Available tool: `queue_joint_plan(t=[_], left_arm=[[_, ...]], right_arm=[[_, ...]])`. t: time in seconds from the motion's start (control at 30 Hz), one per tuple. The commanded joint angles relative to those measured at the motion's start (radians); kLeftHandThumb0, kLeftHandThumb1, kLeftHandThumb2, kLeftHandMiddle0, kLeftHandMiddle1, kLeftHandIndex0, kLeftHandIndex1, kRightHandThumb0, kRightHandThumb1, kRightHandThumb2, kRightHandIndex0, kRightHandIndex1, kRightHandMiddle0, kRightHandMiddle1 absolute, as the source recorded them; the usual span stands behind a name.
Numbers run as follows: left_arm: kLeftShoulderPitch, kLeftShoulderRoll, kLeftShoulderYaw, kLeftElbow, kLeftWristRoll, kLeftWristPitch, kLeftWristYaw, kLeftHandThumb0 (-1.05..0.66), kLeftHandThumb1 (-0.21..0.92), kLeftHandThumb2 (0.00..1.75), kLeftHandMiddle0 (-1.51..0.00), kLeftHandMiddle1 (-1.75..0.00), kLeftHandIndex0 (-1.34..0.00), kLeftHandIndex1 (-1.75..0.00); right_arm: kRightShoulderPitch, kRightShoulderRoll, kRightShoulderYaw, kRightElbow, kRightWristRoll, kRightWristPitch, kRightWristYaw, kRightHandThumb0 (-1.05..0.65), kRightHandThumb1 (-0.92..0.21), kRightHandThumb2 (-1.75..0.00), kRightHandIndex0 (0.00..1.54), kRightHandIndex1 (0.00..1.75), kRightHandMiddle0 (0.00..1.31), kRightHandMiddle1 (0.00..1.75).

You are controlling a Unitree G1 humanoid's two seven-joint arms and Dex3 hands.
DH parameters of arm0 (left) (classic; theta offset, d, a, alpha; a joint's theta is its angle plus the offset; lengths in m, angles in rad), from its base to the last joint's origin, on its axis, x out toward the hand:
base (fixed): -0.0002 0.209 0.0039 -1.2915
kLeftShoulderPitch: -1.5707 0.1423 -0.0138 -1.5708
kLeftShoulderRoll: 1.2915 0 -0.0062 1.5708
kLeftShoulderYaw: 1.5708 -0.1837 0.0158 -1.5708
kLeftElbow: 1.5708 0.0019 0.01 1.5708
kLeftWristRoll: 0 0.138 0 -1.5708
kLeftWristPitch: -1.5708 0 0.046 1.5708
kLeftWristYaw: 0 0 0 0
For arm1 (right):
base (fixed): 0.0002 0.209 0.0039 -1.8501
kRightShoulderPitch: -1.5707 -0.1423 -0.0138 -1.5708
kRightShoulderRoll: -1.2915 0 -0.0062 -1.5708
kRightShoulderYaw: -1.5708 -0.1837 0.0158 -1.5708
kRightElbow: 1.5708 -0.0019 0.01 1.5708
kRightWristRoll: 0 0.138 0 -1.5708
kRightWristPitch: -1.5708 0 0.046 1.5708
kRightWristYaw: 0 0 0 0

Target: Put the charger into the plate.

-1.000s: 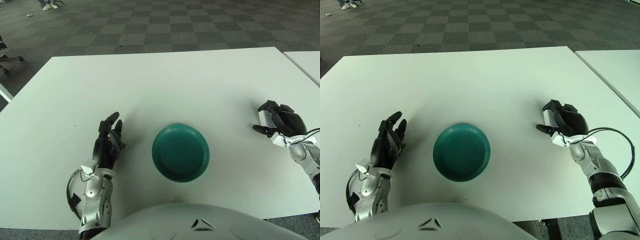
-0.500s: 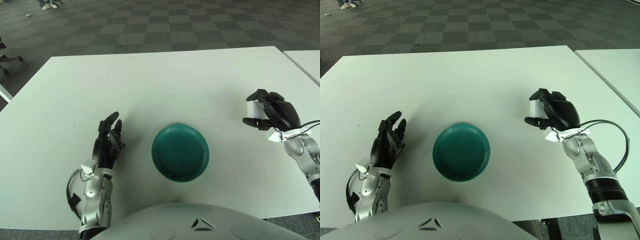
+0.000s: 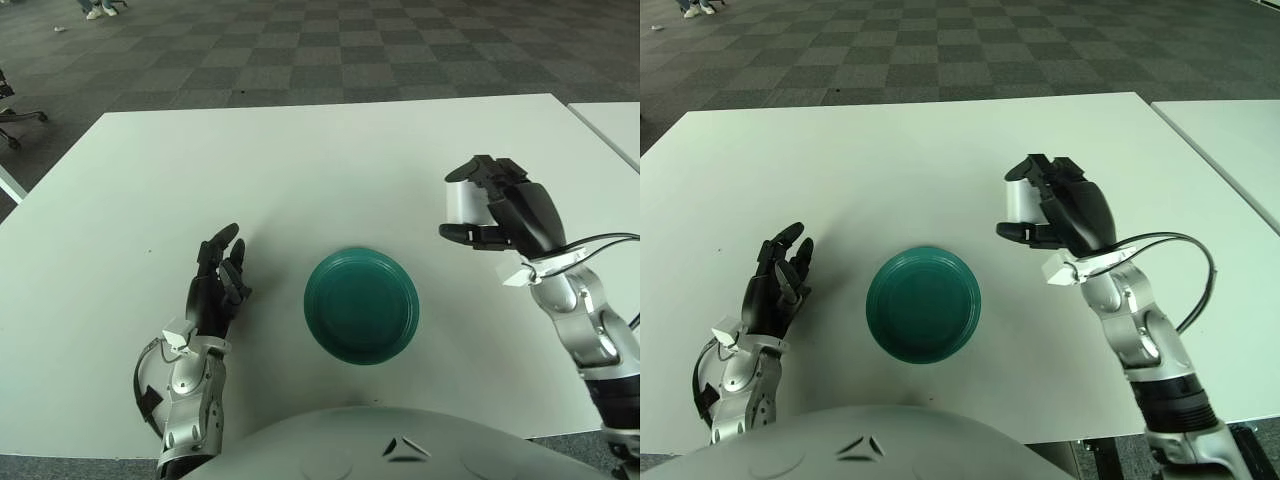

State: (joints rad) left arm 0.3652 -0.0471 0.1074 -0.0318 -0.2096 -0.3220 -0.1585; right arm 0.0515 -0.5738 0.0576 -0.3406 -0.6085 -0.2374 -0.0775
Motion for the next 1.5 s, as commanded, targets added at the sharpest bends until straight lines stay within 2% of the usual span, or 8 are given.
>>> queue_joint_plan(t=[0.0,0.1,0.3,0.57,0.7,1.17,1.43,1.47], left_arm=[[0.031,-0.013,-0.015,0.005,0.019,0.023,0.022,-0.89,0.92,1.00,-0.32,0.00,0.00,-0.79],[0.043,-0.024,-0.028,-0.006,0.031,0.022,0.030,-0.89,0.92,1.00,-0.32,0.00,0.00,-0.79],[0.070,-0.050,-0.061,-0.035,0.062,0.019,0.051,-0.89,0.92,1.00,-0.32,0.00,0.00,-0.79],[0.101,-0.084,-0.113,-0.058,0.109,0.009,0.087,-0.89,0.92,1.00,-0.32,0.00,0.00,-0.79],[0.159,-0.127,-0.167,-0.036,0.252,-0.072,0.182,-0.90,0.92,0.99,-0.31,0.00,0.00,-0.85],[0.171,-0.138,-0.248,-0.032,0.228,-0.105,0.233,-0.88,0.92,0.97,-0.29,-0.01,0.00,-0.86],[0.170,-0.128,-0.274,-0.019,0.198,-0.121,0.229,-0.86,0.92,0.97,-0.29,-0.01,0.00,-0.83],[0.169,-0.127,-0.277,-0.015,0.197,-0.124,0.229,-0.86,0.92,0.97,-0.29,-0.01,0.00,-0.82]], right_arm=[[0.000,-0.002,0.019,-0.061,-0.014,-0.006,0.064,-0.43,-0.77,-0.74,1.20,1.75,0.91,1.75],[-0.011,0.004,0.032,-0.074,-0.010,-0.020,0.096,-0.41,-0.74,-0.78,1.17,1.75,0.92,1.75],[-0.078,0.084,0.162,-0.117,-0.029,-0.001,0.196,-0.38,-0.70,-0.83,1.16,1.75,0.91,1.75],[-0.094,0.127,0.247,-0.126,0.007,-0.059,0.278,-0.36,-0.66,-0.89,1.21,1.75,0.94,1.75],[-0.089,0.100,0.285,-0.124,0.020,-0.089,0.358,-0.35,-0.64,-0.92,1.20,1.75,0.94,1.75],[-0.119,0.024,0.310,-0.025,0.009,-0.212,0.454,-0.40,-0.72,-0.85,1.05,1.75,0.85,1.75],[-0.125,0.023,0.319,0.015,-0.033,-0.264,0.431,-0.42,-0.75,-0.83,1.01,1.75,0.82,1.75],[-0.123,0.024,0.317,0.019,-0.043,-0.268,0.423,-0.42,-0.66,-0.92,0.97,1.75,0.70,1.75]])
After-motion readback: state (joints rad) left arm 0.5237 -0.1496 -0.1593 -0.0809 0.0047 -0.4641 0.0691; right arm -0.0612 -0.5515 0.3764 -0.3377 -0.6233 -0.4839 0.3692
